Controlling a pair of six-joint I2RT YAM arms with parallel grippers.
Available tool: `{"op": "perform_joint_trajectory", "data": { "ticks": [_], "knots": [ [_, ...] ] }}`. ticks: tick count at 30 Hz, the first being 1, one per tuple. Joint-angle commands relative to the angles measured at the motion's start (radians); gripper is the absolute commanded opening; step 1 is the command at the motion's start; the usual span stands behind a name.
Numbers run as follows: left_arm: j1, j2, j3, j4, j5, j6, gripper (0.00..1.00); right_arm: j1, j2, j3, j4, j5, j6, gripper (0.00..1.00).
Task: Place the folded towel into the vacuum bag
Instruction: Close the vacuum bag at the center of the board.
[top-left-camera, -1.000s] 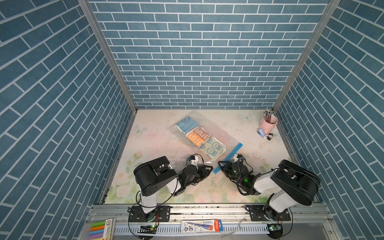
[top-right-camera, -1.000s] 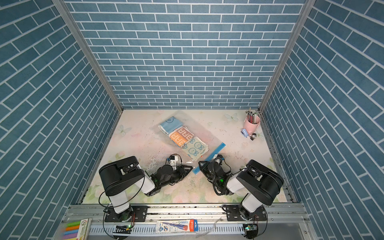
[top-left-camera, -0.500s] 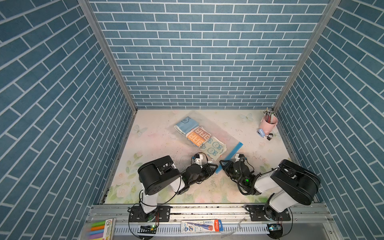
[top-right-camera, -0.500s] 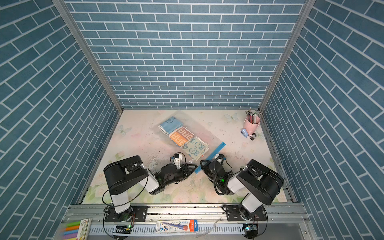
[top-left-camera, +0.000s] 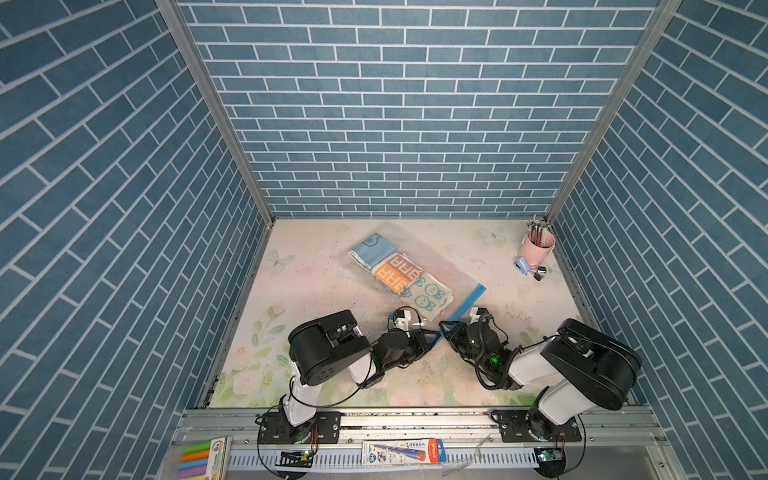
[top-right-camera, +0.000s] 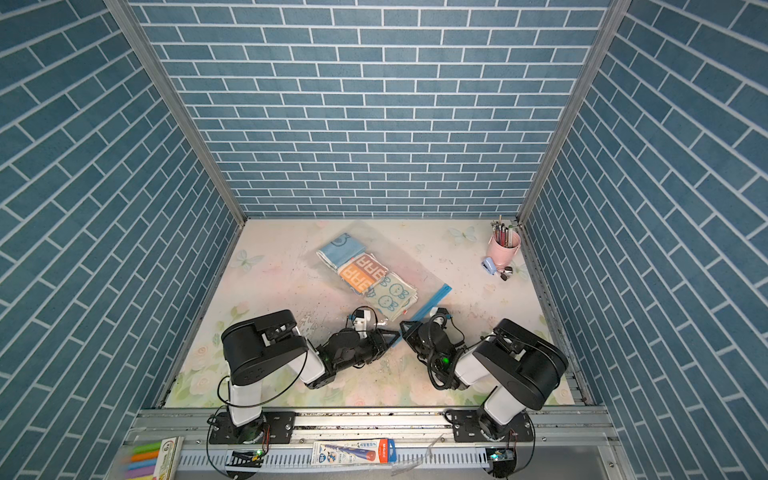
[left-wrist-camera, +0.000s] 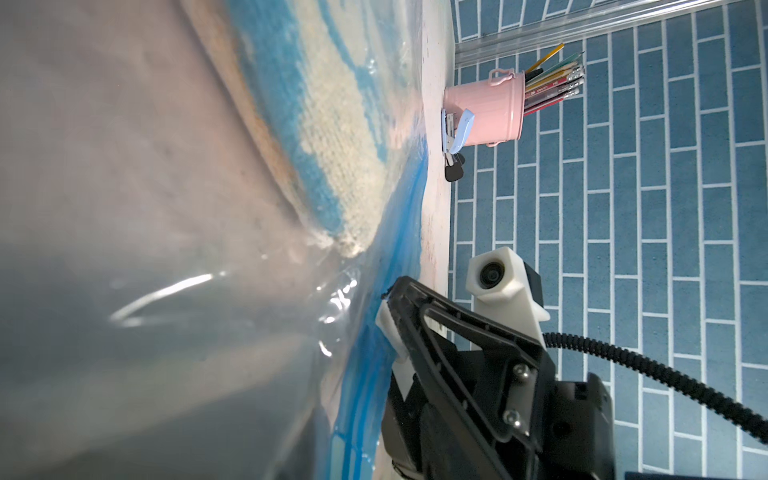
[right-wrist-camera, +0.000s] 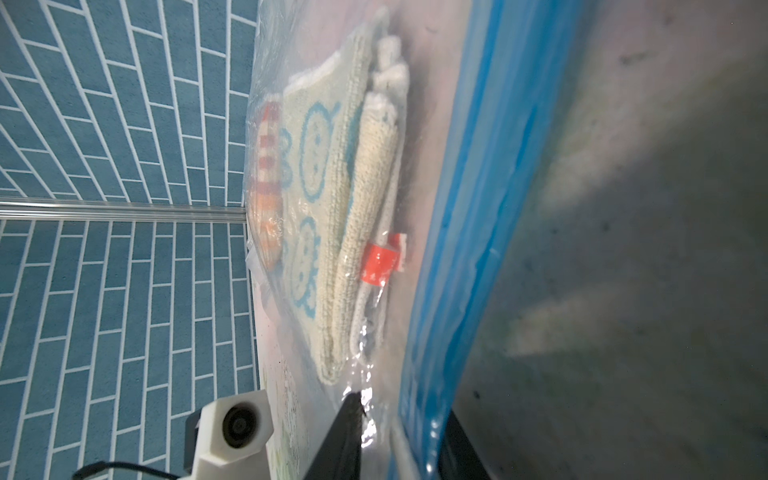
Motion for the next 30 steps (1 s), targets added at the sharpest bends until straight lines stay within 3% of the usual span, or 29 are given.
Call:
{"op": "perform_joint_trajectory", "data": {
  "ticks": [1, 15, 21, 30],
  "knots": [
    [-0.007, 0.028, 0.017, 0.030, -0.015, -0.003, 0.38, -0.002, -0.006, 0.004, 0.011, -0.004, -0.013, 0.29],
    [-0.007, 0.056, 0.027, 0.043, -0.041, -0.019, 0.20, -0.003, 0.012, 0.001, 0.037, -0.011, -0.001, 0.29],
    [-0.007, 0.055, 0.019, 0.044, -0.051, -0.020, 0.05, -0.003, -0.023, -0.009, 0.035, -0.005, -0.001, 0.29],
    [-0.005, 0.050, 0.011, 0.047, -0.055, -0.025, 0.00, -0.003, -0.106, -0.046, 0.021, 0.025, 0.000, 0.30]
  ]
}}
